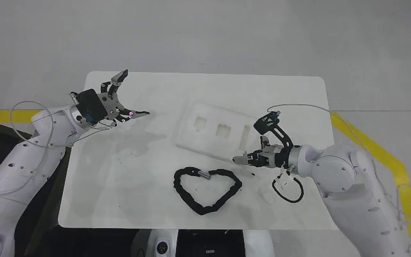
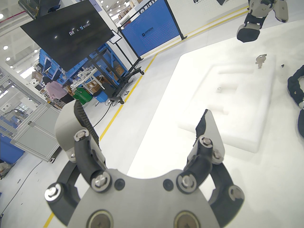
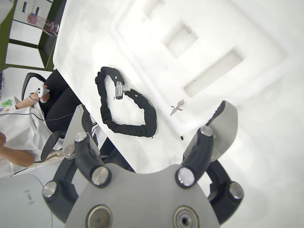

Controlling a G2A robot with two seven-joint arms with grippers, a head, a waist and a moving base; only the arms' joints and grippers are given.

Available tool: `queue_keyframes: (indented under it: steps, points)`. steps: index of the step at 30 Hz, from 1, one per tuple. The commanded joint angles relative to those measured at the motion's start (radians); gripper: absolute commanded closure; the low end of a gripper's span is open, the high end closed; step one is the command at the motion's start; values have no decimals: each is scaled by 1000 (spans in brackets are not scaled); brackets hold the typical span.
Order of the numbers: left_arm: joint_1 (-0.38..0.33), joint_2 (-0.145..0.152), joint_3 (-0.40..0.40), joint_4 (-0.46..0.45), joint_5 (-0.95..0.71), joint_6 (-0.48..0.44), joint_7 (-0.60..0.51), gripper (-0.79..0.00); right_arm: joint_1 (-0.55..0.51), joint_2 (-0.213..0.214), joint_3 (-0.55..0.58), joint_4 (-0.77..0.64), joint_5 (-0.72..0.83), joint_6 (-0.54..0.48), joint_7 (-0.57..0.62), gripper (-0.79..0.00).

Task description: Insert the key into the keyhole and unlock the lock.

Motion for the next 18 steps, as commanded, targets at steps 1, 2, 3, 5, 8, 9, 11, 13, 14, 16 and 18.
queue_keyframes:
  steps: [1, 2, 3, 5, 8, 9, 11, 13, 14, 16, 18]
  points:
    - [0, 0, 0, 0, 0, 0, 0, -785, 15, 0, -20, 3, -17, 13, 29, -785]
    - [0, 0, 0, 0, 0, 0, 0, -785, 23, -1, -34, 3, -21, 15, 44, -785]
    - [0, 0, 0, 0, 0, 0, 0, -785, 31, -1, -46, 5, -24, 17, 55, -785]
    - [0, 0, 0, 0, 0, 0, 0, -785, 46, -3, -65, 12, -39, 22, 64, -785]
    - [0, 0, 0, 0, 0, 0, 0, -785, 64, -5, -92, 24, -72, 33, 64, -785]
    - [0, 0, 0, 0, 0, 0, 0, -785, 69, -5, -100, 26, -82, 37, 63, -785]
    - [0, 0, 0, 0, 0, 0, 0, -785, 77, -6, -113, 33, -112, 45, 60, -785]
    - [0, 0, 0, 0, 0, 0, 0, -785, 83, -7, -127, 41, -135, 53, 58, -776]
    - [0, 0, 0, 0, 0, 0, 0, -785, 86, -7, -132, 45, -141, 54, 57, -742]
    - [0, 0, 0, 0, 0, 0, 0, -785, 92, -8, -144, 49, -154, 51, 60, -637]
    - [0, 0, 0, 0, 0, 0, 0, -785, 97, -9, -153, 50, -160, 51, 61, -542]
